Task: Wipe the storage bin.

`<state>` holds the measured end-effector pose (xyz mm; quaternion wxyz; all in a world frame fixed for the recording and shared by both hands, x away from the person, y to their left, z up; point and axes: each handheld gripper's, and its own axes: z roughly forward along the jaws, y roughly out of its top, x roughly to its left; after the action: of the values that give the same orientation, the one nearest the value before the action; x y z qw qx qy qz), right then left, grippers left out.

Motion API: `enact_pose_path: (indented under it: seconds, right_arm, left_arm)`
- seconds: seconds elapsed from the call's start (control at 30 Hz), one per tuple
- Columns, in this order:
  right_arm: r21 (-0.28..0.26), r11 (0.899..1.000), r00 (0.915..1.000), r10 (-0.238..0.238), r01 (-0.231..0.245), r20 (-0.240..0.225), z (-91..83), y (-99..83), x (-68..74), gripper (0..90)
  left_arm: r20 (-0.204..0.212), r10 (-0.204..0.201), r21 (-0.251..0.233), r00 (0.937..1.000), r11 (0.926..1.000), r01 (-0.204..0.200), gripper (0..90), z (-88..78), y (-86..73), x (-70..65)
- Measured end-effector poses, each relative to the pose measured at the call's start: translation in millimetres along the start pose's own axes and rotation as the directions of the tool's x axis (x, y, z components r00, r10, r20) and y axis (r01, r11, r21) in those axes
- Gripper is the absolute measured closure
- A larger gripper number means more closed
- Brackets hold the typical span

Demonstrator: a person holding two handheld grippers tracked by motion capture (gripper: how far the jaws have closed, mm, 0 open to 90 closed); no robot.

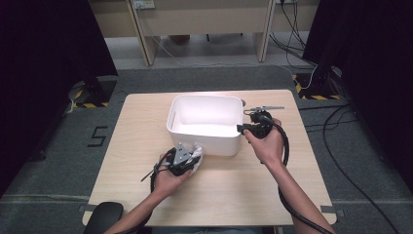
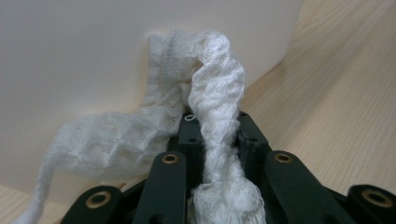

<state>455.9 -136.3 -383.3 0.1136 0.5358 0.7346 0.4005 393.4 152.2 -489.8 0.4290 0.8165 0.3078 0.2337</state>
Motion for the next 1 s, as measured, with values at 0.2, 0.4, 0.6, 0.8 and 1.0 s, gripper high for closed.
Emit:
enact_pose_path:
  seconds: [0.2, 0.4, 0.6, 0.8, 1.0]
  right_arm:
    - [0.0, 1.0, 1.0, -0.001, 0.001, 0.0, -0.3, -0.3, 0.0, 71.3]
    - [-0.001, 1.0, 1.0, 0.002, -0.002, 0.003, -0.2, -0.2, -0.1, 71.2]
    - [-0.002, 1.0, 1.0, 0.001, -0.001, 0.002, -0.1, -0.1, -0.2, 71.1]
    - [-0.003, 1.0, 1.0, 0.002, -0.002, 0.001, -0.1, -0.1, -0.6, 71.1]
    - [-0.002, 1.0, 1.0, 0.001, -0.001, 0.002, -0.2, -0.2, -0.5, 71.1]
  left_arm:
    - [0.005, -0.001, 0.001, 1.0, 1.0, 0.001, 75.9, 2.9, 0.8, -0.9]
    - [0.014, 0.002, -0.003, 0.9999, 1.0, -0.002, 75.9, 7.4, 3.1, -4.2]
    - [0.018, 0.003, -0.002, 0.9998, 1.0, -0.003, 75.9, 9.7, 4.5, -6.1]
    - [0.022, -0.002, -0.02, 0.9998, 0.9998, 0.002, 75.9, 8.1, 8.4, -7.2]
    - [0.02, 0.005, -0.045, 0.9998, 0.999, -0.004, 76.0, 2.1, 16.4, -8.3]
